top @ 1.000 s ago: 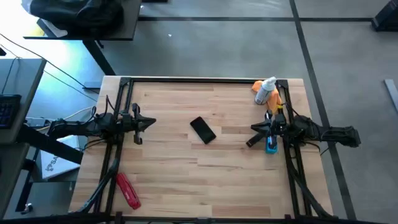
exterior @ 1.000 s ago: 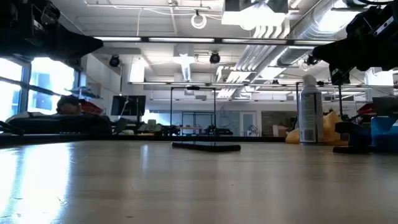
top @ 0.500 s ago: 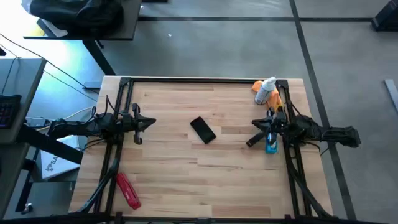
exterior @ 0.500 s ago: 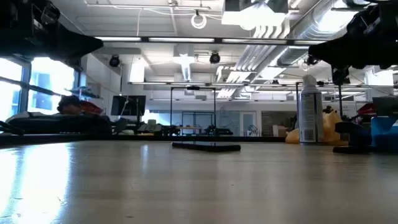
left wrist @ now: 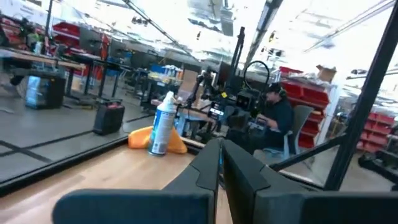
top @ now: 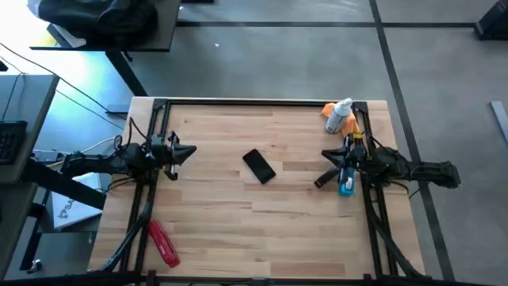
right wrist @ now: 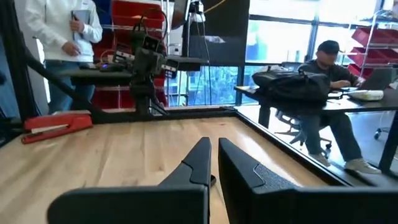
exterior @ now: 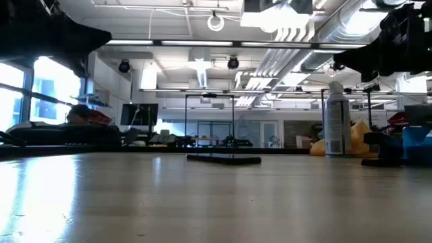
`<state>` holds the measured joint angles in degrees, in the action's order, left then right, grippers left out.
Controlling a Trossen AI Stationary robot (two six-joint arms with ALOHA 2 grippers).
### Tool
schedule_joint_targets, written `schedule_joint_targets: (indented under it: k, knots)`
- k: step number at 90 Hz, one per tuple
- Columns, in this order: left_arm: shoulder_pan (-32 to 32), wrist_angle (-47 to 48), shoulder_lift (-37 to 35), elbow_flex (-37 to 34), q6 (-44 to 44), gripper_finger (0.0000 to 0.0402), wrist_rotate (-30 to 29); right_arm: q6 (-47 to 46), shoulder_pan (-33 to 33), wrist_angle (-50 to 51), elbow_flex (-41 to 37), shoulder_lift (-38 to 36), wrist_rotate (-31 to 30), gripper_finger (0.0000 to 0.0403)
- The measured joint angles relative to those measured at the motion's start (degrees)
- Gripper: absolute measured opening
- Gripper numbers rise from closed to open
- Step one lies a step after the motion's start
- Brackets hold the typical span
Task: Apply microfiber cloth
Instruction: Spray the cellphone using the spray bottle
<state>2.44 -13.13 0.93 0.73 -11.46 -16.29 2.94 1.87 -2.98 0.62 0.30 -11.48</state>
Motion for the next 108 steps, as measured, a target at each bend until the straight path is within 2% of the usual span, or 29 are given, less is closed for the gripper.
schedule_joint_targets:
  k: [20,34,45,53,64,72,79,83,94,108]
  knots:
    - [0.01,-0.86,1.36,0.00,-1.06,0.0000,0.00,0.11,0.00,0.83,0.11,0.02,0.11,0.0000]
    - [-0.02,-7.59,2.49,0.00,1.09,0.0000,-0.95,0.11,0.00,0.91,0.13,0.02,0.11,0.0000]
    - [0.00,-9.99,3.38,0.00,-0.24,0.0000,0.46,-0.85,0.00,-1.12,0.13,0.07,0.68,0.0000]
    - [0.00,-9.61,4.47,0.00,-2.36,0.0000,1.91,-5.04,0.00,-4.67,0.13,0.09,1.00,0.0000]
    - [0.00,-9.71,6.65,0.00,-4.72,0.0000,2.58,-18.31,-0.02,-14.62,0.13,0.18,-1.01,0.0000]
    - [0.02,-10.73,8.41,0.00,-5.23,0.0000,2.66,-22.34,-0.02,-20.37,-0.07,1.99,-1.55,0.0000]
    - [0.03,-12.36,10.02,0.00,-5.88,0.0000,2.68,-23.81,-1.06,-26.64,-0.07,6.55,4.46,0.0000]
    - [0.17,-13.53,11.05,0.00,-5.99,0.0000,3.09,-24.75,-2.12,-29.96,0.09,10.20,5.68,0.0000]
    - [1.65,-17.95,13.86,0.00,-6.40,0.0000,5.66,-23.39,-5.96,-33.55,3.33,23.61,2.00,0.0000]
    - [5.10,-22.39,17.72,0.00,-5.49,0.0000,7.33,-16.31,-9.48,-34.27,13.34,41.42,-1.10,0.0000]
